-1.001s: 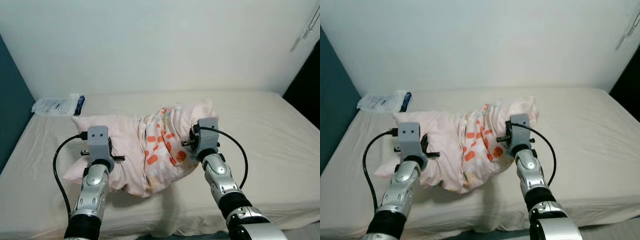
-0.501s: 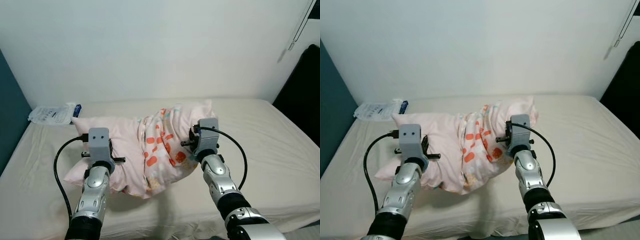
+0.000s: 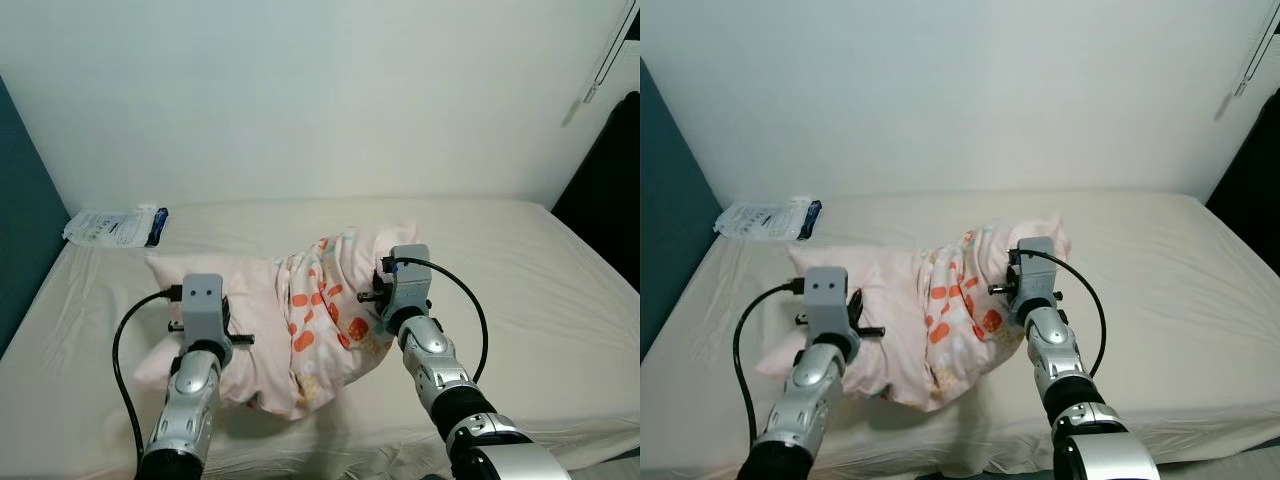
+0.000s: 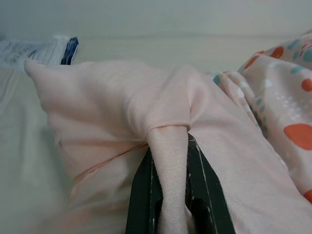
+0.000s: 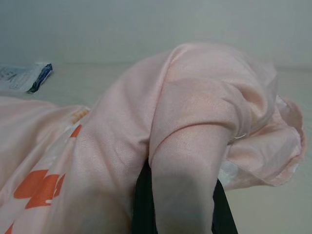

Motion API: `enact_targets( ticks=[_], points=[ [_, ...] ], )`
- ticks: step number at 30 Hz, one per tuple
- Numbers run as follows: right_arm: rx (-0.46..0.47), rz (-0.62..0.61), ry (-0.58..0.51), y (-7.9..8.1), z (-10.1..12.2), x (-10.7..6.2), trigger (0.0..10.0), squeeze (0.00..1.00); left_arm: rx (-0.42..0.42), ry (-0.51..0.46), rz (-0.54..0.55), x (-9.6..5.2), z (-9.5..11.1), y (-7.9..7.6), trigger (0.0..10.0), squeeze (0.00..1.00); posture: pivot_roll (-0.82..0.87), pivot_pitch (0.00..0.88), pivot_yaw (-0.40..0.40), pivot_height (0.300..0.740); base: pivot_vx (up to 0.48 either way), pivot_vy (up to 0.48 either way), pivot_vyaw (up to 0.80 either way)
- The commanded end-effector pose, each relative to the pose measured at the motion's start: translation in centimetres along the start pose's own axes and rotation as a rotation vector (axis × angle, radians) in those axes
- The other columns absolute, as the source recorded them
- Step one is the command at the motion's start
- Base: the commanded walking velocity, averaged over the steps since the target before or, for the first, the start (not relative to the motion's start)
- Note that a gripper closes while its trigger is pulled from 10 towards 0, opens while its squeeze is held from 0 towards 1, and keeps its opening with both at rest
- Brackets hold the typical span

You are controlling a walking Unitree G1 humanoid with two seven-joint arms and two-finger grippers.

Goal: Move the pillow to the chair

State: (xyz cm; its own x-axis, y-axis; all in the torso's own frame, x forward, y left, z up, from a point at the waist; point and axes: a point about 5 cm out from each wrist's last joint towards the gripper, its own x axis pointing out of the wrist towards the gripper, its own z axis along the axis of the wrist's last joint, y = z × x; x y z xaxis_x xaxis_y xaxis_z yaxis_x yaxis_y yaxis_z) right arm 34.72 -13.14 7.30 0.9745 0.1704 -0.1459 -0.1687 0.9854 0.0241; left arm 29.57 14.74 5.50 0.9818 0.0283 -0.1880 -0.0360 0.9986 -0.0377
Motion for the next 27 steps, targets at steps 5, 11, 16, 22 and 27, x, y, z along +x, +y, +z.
enact_targets(
  ticks=[5,11,16,22,27],
  points=[
    [-0.040,0.017,-0.023,1.0,-0.2,-0.2,10.0,0.00,0.011,-0.077,-0.038,-0.3,1.1,-0.9,10.0,0.00,0.03,0.000,-0.077,0.740,0.000,0.000,0.00],
    [-0.042,0.041,-0.028,1.4,-0.7,-0.6,10.0,0.00,0.015,-0.057,-0.058,-0.9,0.4,-1.2,10.0,0.00,0.01,0.000,-0.064,0.740,0.000,0.000,0.00],
    [-0.029,0.042,-0.026,1.1,-1.0,-1.0,10.0,0.00,0.017,-0.055,-0.042,-1.2,0.0,-1.2,10.0,0.00,0.00,0.000,-0.063,0.740,0.000,0.000,-0.32],
    [-0.035,0.044,-0.034,1.1,-1.0,-1.0,10.0,0.00,0.018,-0.059,-0.043,-1.3,0.0,-1.2,10.0,0.00,0.00,0.000,-0.066,0.740,0.000,0.000,-0.80],
    [-0.027,0.041,-0.029,1.1,-1.0,-1.1,10.0,0.00,0.018,-0.060,-0.032,-1.4,0.1,-1.1,10.0,0.00,0.00,0.000,-0.066,0.740,0.000,0.000,-0.80]
  ],
)
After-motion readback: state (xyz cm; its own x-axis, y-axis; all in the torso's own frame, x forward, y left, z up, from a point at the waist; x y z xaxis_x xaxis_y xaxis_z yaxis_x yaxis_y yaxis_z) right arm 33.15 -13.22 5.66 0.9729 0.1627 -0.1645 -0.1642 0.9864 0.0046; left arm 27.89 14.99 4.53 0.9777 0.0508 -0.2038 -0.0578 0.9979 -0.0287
